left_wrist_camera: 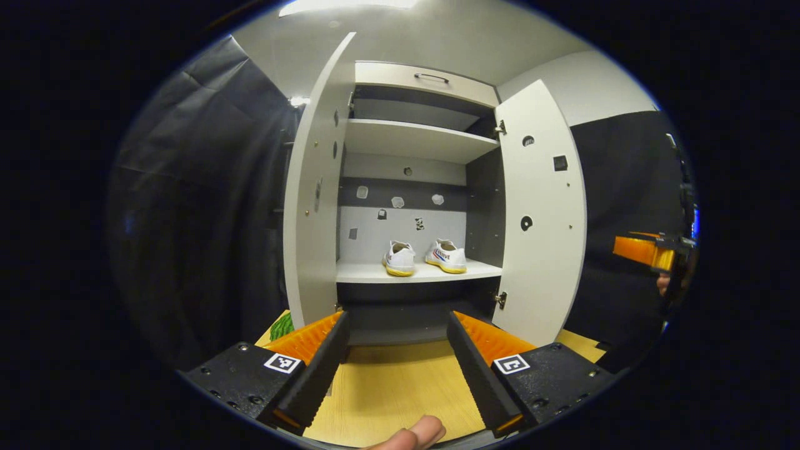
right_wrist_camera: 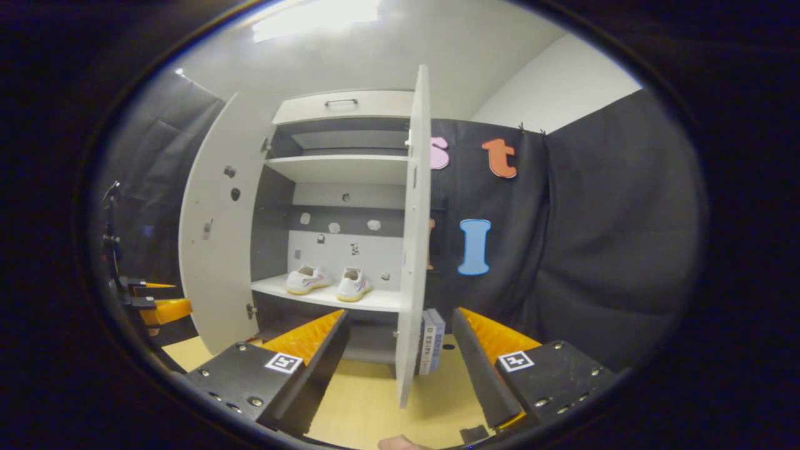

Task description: Grab one shoe with the right hand and put it into the shoe cabinet, grab the other shoe with the left hand and put it into the shoe cabinet; then close the right door with the right hand and the left door with the left hand.

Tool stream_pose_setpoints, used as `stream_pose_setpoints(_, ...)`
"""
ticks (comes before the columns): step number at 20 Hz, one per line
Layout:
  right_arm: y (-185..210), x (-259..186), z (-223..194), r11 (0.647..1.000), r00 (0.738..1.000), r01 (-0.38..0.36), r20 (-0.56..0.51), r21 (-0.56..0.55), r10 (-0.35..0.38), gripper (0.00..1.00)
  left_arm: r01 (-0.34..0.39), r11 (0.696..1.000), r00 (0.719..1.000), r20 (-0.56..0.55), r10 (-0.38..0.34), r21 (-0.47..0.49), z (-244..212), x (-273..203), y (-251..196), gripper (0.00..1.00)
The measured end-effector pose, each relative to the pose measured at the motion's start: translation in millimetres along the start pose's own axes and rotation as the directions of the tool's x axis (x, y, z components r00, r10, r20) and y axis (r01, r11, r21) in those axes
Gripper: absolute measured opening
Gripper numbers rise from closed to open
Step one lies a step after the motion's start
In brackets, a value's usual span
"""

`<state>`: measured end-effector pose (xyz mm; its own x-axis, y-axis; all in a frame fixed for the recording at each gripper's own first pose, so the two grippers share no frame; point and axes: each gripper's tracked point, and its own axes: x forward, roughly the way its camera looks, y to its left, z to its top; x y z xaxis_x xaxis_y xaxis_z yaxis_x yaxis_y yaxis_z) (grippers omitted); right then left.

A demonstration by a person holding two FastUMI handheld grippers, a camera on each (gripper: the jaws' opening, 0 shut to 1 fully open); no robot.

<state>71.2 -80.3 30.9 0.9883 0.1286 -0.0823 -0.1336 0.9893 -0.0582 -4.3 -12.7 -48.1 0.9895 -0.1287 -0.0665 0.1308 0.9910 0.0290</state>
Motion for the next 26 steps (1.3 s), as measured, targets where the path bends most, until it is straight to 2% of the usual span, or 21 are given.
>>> stream_pose_setpoints(3, -48.5, 21.7, 3.6, 0.999, 0.999, 0.041, -0.029, -0.002, -0.041, 0.98, 0.036, 0.999, 0.999, -0.017, -0.035, 0.007, -13.9, 1.5, -9.9, 0.96)
stream_pose_setpoints(4, -65.4, 27.2, 5.4, 0.998, 0.997, 0.064, -0.034, -0.005, -0.064, 0.98, 0.043, 0.999, 0.999, -0.025, -0.043, 0.011, -17.6, 2.0, -10.4, 0.93)
stream_pose_setpoints(5, -84.5, 33.4, 8.0, 0.996, 0.995, 0.087, -0.040, -0.007, -0.087, 0.98, 0.044, 0.999, 0.999, -0.025, -0.043, 0.013, -19.2, 2.8, -9.6, 0.96)
stream_pose_setpoints(9, -138.6, 56.4, 18.3, 0.987, 0.986, 0.157, -0.056, 0.044, -0.155, 0.98, 0.052, 0.999, 0.998, -0.023, -0.052, 0.001, -27.4, 2.7, -7.9, 0.96)
stream_pose_setpoints(13, -188.6, 80.5, 29.5, 0.981, 0.980, 0.192, -0.049, -0.011, -0.193, 0.98, 0.050, 0.999, 0.999, -0.017, -0.050, 0.005, -30.8, 1.4, -6.2, 0.96)
stream_pose_setpoints(17, -201.5, 106.5, 42.0, 0.983, 0.984, 0.174, -0.030, -0.054, -0.176, 0.98, 0.042, 0.998, 0.999, -0.011, -0.042, 0.037, -38.7, -1.1, -5.9, 0.96)
stream_pose_setpoints(22, -179.4, 141.8, 51.1, 0.991, 0.992, 0.119, -0.042, -0.060, -0.122, 0.98, 0.040, 0.998, 0.999, 0.009, -0.040, 0.049, -32.8, -2.4, -5.3, 0.96)
stream_pose_setpoints(23, -172.3, 147.3, 51.6, 0.992, 0.993, 0.105, -0.045, -0.067, -0.108, 0.98, 0.028, 0.998, 1.000, 0.011, -0.029, 0.048, -32.3, -2.2, -2.4, 0.93)
stream_pose_setpoints(25, -162.0, 155.5, 51.0, 0.993, 0.994, 0.089, -0.054, -0.081, -0.094, 0.98, 0.019, 0.999, 1.000, 0.012, -0.020, 0.040, -31.7, -2.5, 1.3, 0.96)
stream_pose_setpoints(26, -158.5, 158.0, 50.5, 0.993, 0.994, 0.084, -0.056, -0.086, -0.089, 0.98, 0.017, 0.999, 1.000, 0.011, -0.017, 0.037, -32.0, -2.3, 3.2, 0.93)
